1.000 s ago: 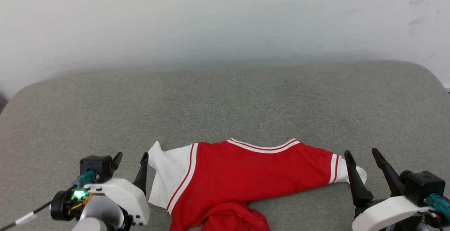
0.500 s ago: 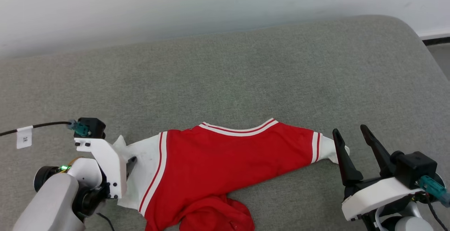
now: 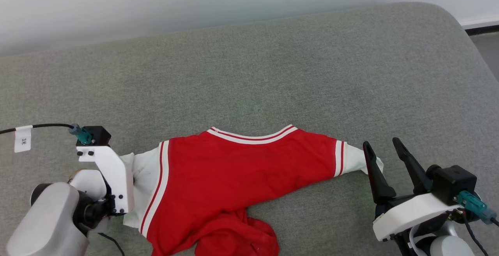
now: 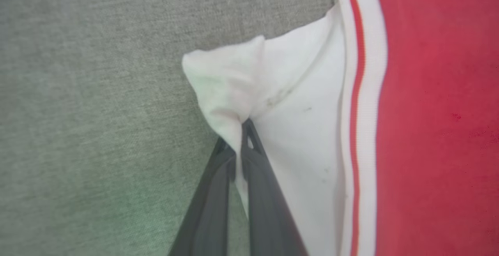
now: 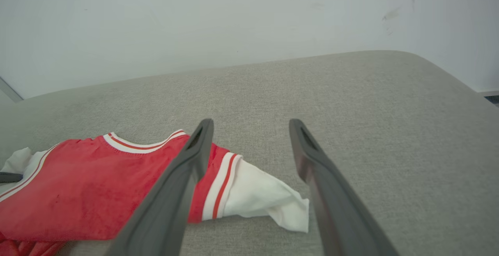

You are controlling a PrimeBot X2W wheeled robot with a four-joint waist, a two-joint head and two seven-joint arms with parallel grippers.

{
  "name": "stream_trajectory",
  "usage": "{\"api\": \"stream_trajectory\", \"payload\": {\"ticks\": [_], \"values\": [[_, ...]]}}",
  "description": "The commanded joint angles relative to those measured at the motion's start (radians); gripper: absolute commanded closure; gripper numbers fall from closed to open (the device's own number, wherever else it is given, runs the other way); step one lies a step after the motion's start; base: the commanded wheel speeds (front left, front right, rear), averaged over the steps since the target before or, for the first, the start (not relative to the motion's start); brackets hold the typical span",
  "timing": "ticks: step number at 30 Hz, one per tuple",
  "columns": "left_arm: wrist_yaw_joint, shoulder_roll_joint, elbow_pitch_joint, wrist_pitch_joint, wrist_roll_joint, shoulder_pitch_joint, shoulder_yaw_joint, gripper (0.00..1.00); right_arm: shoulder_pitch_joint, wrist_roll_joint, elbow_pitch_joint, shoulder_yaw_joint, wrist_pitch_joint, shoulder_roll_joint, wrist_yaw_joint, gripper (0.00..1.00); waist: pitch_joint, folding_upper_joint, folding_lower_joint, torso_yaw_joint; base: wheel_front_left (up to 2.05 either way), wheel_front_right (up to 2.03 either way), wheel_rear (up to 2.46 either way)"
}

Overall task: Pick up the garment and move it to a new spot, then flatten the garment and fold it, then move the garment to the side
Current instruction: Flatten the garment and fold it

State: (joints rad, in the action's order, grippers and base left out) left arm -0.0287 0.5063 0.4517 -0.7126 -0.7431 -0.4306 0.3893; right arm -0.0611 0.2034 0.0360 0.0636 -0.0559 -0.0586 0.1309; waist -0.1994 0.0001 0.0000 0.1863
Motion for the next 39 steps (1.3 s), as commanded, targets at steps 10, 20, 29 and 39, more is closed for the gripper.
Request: {"api": "stream_trajectory", "payload": {"ticks": [10,20,29,39], "values": [[-0.056,-0.034,-0.007,0.276,0.078,0.024,-0.025,1.0,0.004,0.082,0.064,-0.062,0.124,-0.027,0.0,0.0,0.049,-0.0001,0.0,-0.065,0.0,0.0,0.0],[-0.063,-0.053,-0.125,0.404,0.107,0.019,-0.029,1.0,-0.009,0.183,0.114,-0.136,0.599,-0.129,0.0,0.0,0.049,-0.0001,0.0,-0.142,0.0,0.0,0.0],[-0.067,-0.072,-0.201,0.418,0.117,-0.008,-0.011,1.0,-0.124,0.178,0.152,-0.107,0.74,-0.167,0.0,0.0,-0.02,-0.0001,0.0,-0.193,0.0,0.0,0.0],[-0.058,-0.082,-0.202,0.414,0.109,-0.027,0.002,1.0,-0.177,0.223,0.336,-0.038,0.854,-0.155,0.0,1.0,-0.049,-0.0001,0.0,-0.212,0.0,0.0,0.0]]}}
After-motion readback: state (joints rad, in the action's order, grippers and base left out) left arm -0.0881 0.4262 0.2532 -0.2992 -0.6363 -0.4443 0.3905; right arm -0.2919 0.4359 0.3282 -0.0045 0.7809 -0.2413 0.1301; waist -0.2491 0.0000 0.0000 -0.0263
